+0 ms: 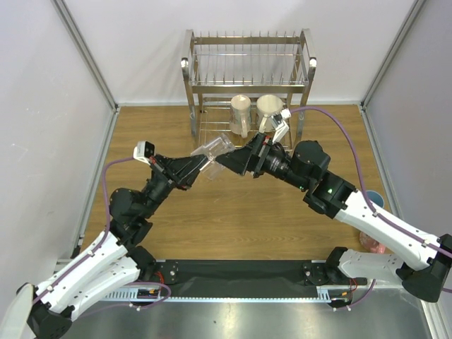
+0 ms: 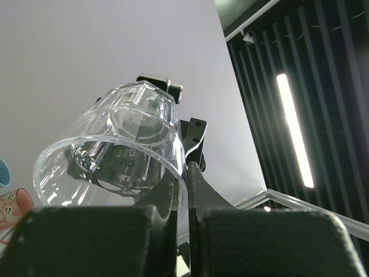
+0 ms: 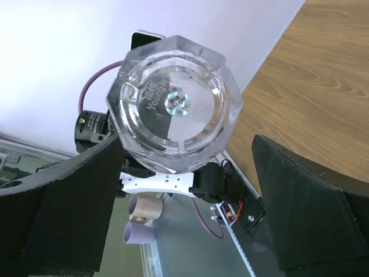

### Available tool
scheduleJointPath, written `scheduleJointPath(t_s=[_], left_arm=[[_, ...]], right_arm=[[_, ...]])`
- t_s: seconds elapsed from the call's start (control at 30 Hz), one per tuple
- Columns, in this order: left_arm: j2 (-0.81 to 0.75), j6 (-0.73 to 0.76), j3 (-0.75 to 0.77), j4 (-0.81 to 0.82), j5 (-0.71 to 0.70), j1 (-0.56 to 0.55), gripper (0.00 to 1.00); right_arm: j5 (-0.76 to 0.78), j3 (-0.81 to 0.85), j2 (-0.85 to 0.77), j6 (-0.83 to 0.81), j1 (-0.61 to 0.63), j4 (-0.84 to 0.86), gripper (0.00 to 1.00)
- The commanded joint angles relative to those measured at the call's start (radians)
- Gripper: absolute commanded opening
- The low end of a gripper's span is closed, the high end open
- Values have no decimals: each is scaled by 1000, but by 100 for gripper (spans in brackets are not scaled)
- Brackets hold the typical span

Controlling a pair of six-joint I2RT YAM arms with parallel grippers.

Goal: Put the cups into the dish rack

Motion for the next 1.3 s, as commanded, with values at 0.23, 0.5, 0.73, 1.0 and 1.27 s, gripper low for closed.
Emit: scheduleJointPath(t_s=[0.23, 0.5, 0.73, 1.0, 1.27], left_arm=[[7, -50, -31, 162, -44, -35, 0], [50, -75, -42, 226, -28, -35, 0], [55, -75, -49, 232, -30, -35, 0], [73, -101, -75, 255, -28, -35, 0], [16, -73, -94, 89, -27, -35, 36]], right_arm=[[120, 62, 15, -23, 16, 86, 95], [117, 84, 39, -37, 17, 94, 82], [132, 81, 41, -64, 17, 92, 78], [111, 92, 61, -94, 17, 77, 36], [143, 73, 44, -134, 17, 25, 0]])
